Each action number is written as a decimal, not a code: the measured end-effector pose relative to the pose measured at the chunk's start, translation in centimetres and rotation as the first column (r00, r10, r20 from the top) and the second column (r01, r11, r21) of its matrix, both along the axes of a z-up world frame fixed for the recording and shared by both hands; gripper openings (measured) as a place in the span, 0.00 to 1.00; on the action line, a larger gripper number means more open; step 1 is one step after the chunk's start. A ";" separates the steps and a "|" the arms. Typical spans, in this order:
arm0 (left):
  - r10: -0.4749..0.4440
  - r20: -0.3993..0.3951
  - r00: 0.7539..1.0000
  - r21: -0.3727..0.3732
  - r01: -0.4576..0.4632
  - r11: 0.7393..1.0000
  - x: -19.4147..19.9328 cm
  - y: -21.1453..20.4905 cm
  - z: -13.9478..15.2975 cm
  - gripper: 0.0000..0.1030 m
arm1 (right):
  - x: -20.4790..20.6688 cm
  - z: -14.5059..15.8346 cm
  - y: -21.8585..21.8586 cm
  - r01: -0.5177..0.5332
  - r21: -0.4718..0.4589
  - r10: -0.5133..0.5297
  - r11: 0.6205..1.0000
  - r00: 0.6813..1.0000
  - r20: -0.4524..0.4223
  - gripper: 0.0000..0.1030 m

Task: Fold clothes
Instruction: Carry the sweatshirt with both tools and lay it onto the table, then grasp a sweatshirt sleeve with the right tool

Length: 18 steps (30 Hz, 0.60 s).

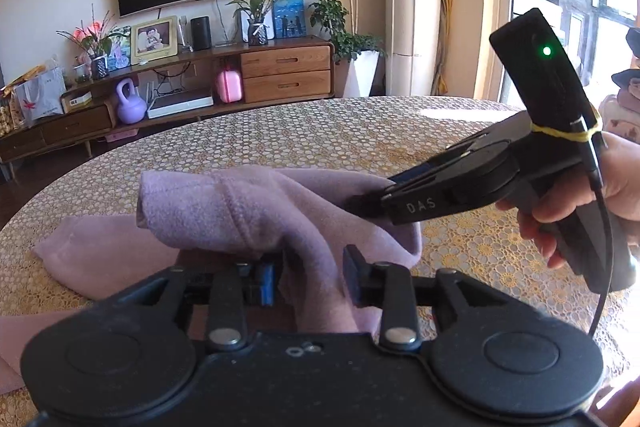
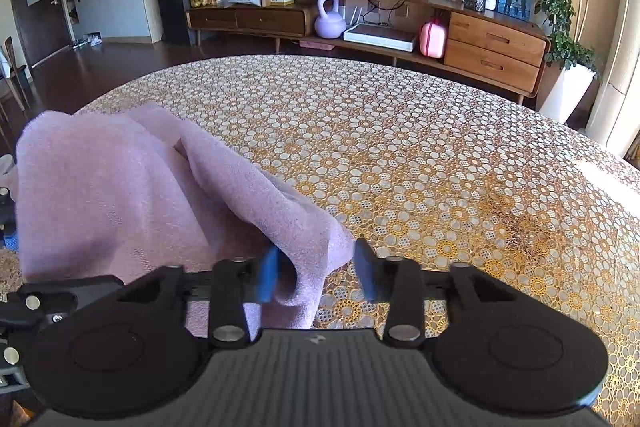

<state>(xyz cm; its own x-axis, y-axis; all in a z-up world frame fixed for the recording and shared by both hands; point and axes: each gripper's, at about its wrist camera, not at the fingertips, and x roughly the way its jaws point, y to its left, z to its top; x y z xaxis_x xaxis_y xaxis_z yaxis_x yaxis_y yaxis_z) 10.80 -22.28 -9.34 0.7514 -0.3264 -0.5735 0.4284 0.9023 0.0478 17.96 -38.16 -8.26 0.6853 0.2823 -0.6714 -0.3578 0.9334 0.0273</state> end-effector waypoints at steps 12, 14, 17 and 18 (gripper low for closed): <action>-0.082 -0.023 0.996 -0.010 0.082 0.997 -5.5 5.3 0.3 1.00 | -6.6 5.7 2.5 -0.077 0.014 0.074 0.997 0.985 0.157 0.65; -0.075 -0.007 0.997 0.009 0.075 0.997 -6.4 6.7 0.1 1.00 | -7.3 5.7 5.3 -0.143 -0.020 0.144 0.990 0.976 0.161 0.65; -0.048 0.009 0.999 0.027 0.047 0.999 -7.1 9.1 -0.2 1.00 | -8.0 5.3 9.6 -0.234 -0.075 0.244 0.969 0.957 0.159 0.65; -0.031 0.009 0.999 0.033 0.031 0.999 -6.9 10.0 -0.3 1.00 | -8.1 4.9 11.1 -0.260 -0.095 0.272 0.961 0.950 0.154 0.65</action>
<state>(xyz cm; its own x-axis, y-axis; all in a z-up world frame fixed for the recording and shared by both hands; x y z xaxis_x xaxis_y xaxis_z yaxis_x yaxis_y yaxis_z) 3.86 -12.31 -9.61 0.7468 -0.3303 -0.5772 0.4554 0.8865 0.0819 9.87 -27.08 -3.35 0.6945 0.4240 -0.5813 -0.5873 0.8008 -0.1176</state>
